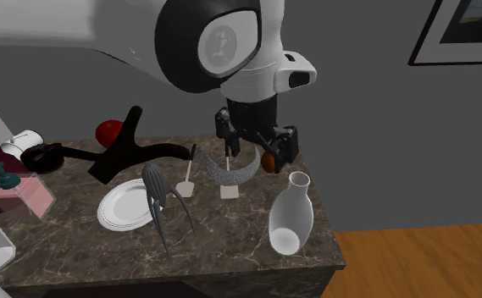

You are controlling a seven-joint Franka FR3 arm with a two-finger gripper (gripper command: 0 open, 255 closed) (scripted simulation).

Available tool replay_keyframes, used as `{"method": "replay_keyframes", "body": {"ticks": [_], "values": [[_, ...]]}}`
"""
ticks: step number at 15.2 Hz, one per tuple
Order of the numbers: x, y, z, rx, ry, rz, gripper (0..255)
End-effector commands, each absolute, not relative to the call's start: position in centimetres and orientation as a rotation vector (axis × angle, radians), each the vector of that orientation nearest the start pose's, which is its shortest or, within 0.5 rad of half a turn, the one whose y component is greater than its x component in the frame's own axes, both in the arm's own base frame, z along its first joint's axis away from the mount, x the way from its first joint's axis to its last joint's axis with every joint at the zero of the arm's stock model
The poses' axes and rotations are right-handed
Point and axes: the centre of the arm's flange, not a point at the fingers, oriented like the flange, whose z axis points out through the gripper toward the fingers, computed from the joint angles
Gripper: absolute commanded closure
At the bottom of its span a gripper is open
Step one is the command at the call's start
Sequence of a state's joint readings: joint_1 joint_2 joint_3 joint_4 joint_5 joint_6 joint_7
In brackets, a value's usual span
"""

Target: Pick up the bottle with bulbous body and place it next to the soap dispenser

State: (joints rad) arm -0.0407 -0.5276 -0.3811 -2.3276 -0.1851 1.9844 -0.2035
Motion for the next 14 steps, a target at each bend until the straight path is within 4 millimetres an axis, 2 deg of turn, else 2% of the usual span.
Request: {"method": "replay_keyframes", "body": {"ticks": [1, 6, 7, 14], "values": [[38.1, -22.4, 52.0, -3.156, 0.186, -0.246, 0], [40.6, -27.8, 48.8, -3.145, 0.166, -0.247, 0], [40.9, -28.4, 48.5, -3.144, 0.163, -0.247, 0], [41.5, -28.5, 44.8, -3.144, 0.163, -0.247, 0]]}}
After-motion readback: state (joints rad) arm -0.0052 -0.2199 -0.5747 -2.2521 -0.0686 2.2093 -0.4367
